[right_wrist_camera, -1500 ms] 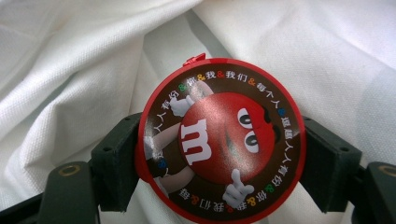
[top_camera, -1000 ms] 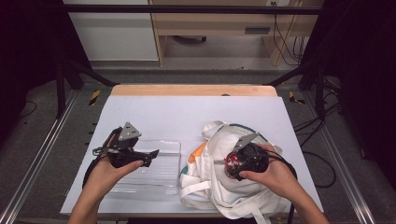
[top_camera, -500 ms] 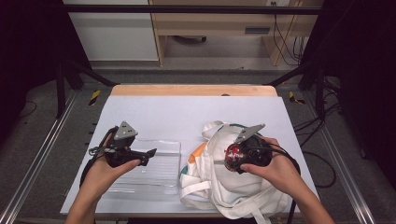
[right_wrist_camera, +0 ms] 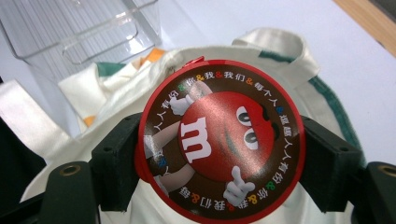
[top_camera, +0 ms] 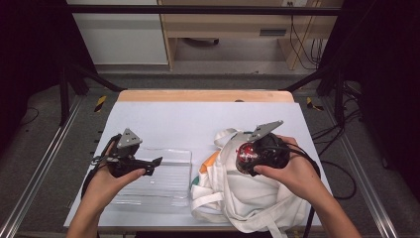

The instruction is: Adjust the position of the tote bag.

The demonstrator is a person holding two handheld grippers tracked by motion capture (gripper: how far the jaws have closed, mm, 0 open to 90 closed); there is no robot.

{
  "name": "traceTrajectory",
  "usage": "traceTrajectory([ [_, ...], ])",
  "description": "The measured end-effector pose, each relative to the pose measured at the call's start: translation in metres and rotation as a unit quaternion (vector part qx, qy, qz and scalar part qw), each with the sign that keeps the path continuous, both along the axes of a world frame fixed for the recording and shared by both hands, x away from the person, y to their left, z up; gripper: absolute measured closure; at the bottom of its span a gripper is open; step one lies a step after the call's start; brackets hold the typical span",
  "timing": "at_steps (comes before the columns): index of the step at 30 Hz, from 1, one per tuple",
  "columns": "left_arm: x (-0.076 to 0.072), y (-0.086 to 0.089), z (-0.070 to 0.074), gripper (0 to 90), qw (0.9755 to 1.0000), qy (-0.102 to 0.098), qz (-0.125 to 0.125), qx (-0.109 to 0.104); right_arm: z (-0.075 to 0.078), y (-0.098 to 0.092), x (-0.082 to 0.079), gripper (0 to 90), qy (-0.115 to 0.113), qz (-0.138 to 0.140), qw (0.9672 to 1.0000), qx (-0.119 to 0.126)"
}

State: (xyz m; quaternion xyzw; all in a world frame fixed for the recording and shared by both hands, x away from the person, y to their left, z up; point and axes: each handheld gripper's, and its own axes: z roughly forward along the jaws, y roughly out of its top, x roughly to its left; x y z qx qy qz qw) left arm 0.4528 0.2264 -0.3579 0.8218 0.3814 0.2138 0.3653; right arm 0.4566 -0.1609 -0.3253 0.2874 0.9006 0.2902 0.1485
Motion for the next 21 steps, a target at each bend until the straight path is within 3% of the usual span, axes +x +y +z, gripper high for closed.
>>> traceTrajectory([
  [21,0.0,0.024,0.005,7.0,0.9995,-0.006,0.027,-0.017,0.032,0.029,0.004,25.1,-0.02,0.015,0.9995,0.022],
])
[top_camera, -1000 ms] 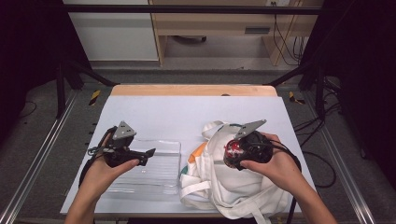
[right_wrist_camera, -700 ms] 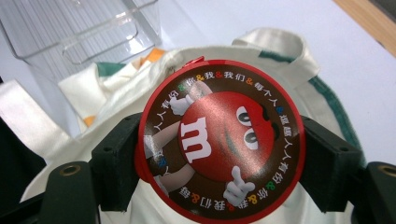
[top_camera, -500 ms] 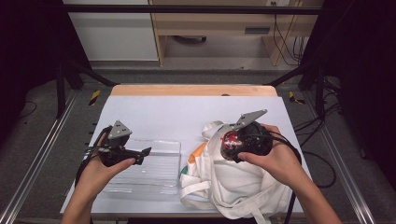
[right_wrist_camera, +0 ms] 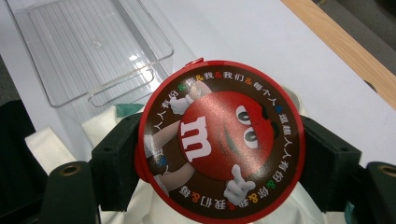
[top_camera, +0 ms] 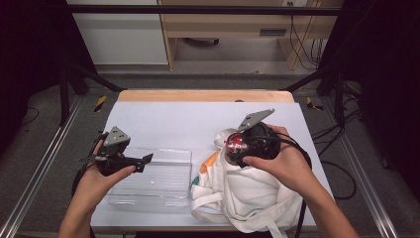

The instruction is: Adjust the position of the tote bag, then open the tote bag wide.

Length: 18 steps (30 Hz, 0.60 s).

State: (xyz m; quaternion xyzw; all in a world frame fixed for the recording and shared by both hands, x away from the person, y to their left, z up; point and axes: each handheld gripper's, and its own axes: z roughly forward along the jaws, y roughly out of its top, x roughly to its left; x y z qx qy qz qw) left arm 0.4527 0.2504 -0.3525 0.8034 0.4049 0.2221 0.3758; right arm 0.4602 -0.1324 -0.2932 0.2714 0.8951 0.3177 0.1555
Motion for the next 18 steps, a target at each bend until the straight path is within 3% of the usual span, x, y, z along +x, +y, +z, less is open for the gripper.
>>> traceTrajectory([
  [10,-0.002,0.01,0.002,7.0,0.9999,-0.002,0.014,0.005,0.001,0.024,0.007,25.1,0.002,0.016,0.9998,0.006],
  [18,-0.001,0.022,0.002,6.8,0.9997,-0.001,0.025,-0.003,0.001,0.041,0.014,25.1,0.004,0.024,0.9996,0.012],
])
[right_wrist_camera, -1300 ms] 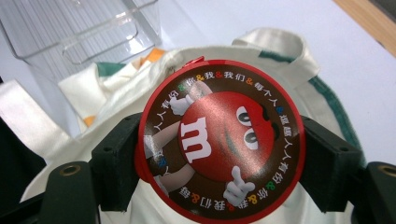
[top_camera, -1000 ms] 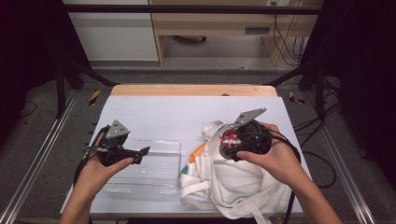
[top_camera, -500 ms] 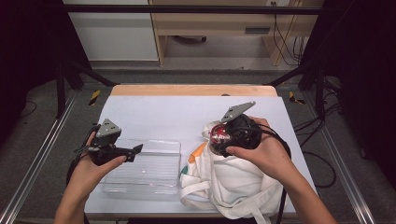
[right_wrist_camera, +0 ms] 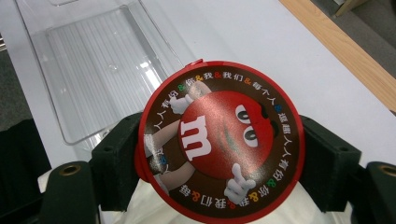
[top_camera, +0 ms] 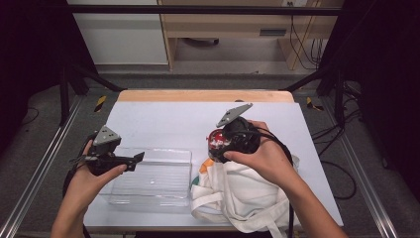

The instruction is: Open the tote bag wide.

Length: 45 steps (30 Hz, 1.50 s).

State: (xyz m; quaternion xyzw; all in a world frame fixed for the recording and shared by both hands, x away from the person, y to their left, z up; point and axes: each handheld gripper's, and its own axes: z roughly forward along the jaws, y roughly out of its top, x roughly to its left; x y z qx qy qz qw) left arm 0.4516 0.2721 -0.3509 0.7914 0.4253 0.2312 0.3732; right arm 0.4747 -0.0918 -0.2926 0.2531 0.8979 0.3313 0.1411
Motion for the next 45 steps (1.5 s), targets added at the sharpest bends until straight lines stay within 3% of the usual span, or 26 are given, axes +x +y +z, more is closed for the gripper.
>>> traceTrajectory([
  [16,-0.003,0.025,0.0,6.7,0.9995,0.0,0.028,-0.016,-0.01,0.033,0.01,25.2,0.002,0.019,0.9998,0.0],
  [20,-0.003,0.029,0.0,6.7,0.9995,-0.002,0.031,-0.009,-0.015,0.042,0.013,25.2,0.007,0.022,0.9997,-0.004],
  [45,-0.004,0.045,-0.001,6.7,0.9988,0.002,0.046,-0.017,-0.031,0.069,0.024,25.2,0.011,0.028,0.9995,-0.004],
])
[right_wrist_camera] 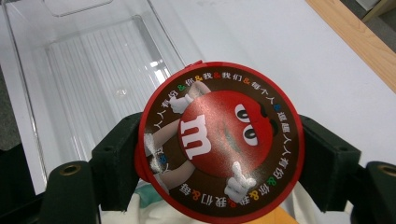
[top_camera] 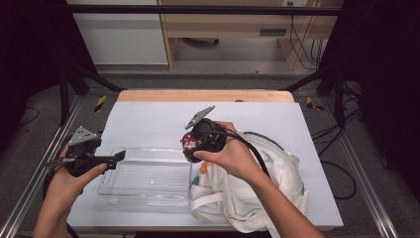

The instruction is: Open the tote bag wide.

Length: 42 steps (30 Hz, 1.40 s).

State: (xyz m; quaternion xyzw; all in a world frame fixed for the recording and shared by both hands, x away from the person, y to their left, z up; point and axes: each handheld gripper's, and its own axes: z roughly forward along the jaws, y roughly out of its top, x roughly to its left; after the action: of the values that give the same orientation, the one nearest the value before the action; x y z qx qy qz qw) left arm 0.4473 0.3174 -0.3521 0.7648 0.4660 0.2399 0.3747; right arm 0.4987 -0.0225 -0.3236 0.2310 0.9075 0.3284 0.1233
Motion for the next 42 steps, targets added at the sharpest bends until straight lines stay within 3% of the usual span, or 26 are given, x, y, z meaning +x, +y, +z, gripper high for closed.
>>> traceTrajectory([
  [42,0.0,0.004,-0.002,6.7,1.0,0.006,0.0,0.003,-0.027,0.034,0.007,25.2,0.015,0.019,0.9997,-0.005],
])
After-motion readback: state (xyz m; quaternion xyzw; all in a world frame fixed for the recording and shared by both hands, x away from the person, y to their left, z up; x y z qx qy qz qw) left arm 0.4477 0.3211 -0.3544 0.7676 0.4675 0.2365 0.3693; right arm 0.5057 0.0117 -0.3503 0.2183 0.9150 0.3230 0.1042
